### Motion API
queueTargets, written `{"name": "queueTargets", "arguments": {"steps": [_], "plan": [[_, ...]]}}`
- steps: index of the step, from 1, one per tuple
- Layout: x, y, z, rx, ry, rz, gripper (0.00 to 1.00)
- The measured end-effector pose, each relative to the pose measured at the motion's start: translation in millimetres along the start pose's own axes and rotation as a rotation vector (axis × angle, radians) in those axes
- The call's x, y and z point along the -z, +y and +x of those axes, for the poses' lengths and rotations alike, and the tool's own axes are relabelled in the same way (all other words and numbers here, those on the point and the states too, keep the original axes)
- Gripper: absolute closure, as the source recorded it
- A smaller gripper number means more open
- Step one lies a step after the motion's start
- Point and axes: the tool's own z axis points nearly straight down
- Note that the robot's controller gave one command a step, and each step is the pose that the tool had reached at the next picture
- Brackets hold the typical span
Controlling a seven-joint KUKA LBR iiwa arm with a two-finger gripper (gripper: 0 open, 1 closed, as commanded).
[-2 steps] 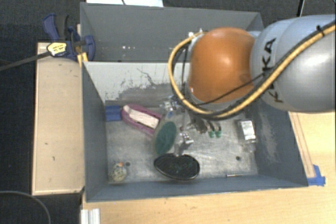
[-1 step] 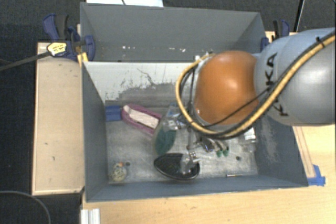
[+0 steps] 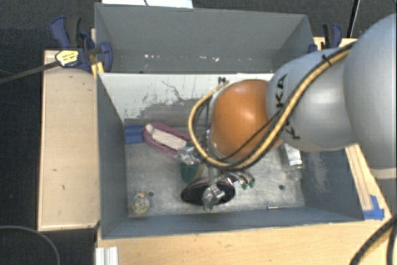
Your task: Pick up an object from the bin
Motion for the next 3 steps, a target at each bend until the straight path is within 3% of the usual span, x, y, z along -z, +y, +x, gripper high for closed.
{"name": "queueTargets", "arguments": {"steps": [1,2,3], "plan": [[-14.5,6.3,0.5,-0.291,-0.018,-0.005,0.00],[-18.4,2.4,2.9,-0.302,-0.015,-0.001,1.00],[-18.5,2.3,3.1,-0.307,-0.015,-0.001,1.00]]}}
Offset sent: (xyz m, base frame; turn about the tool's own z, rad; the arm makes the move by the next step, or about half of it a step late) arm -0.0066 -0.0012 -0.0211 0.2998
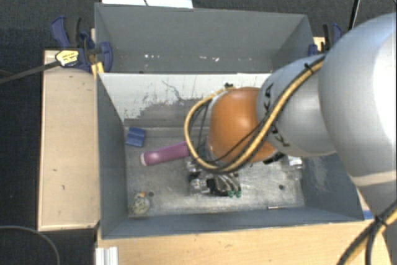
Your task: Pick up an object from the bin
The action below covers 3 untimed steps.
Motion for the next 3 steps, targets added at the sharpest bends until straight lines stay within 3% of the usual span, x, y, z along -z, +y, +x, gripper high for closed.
{"name": "queueTargets", "arguments": {"steps": [1,2,3], "plan": [[-0.1,-0.1,0.1,-0.003,0.000,0.000,1.00],[59.8,-1.6,2.3,0.022,0.004,0.003,1.00],[56.3,-1.7,3.4,0.019,0.010,0.003,0.00]]}}
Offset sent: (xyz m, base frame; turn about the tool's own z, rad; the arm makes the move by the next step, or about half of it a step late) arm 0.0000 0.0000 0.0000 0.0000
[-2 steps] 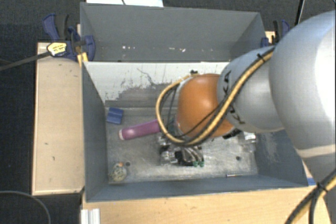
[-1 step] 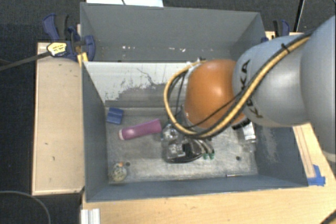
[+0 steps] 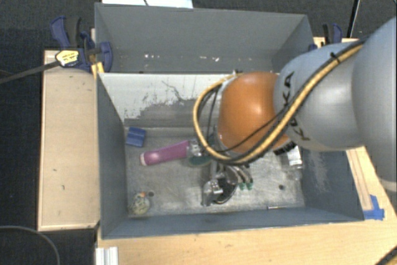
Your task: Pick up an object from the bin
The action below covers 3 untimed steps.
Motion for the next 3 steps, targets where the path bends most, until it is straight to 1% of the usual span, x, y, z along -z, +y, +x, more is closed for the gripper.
{"name": "queueTargets", "arguments": {"steps": [1,2,3], "plan": [[-55.9,-90.3,5.5,0.157,-0.015,-0.003,0.00],[-52.1,-88.1,2.6,0.157,-0.024,-0.002,1.00],[79.9,-64.8,-6.0,0.219,-0.008,0.001,1.00]]}}
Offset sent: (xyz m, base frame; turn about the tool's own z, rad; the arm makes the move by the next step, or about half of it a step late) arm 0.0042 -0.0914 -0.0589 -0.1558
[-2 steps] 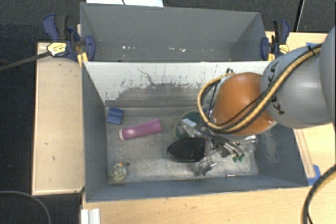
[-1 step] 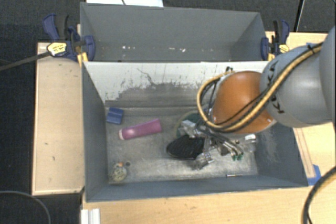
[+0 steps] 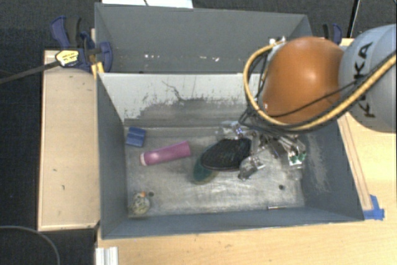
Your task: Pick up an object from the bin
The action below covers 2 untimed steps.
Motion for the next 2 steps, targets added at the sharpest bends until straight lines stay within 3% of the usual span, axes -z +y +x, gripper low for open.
{"name": "queueTargets", "arguments": {"steps": [1,2], "plan": [[-4.1,-0.4,1.3,-0.003,0.007,-0.002,0.00],[-130.1,2.6,-49.9,0.365,-0.001,0.000,0.00]]}}
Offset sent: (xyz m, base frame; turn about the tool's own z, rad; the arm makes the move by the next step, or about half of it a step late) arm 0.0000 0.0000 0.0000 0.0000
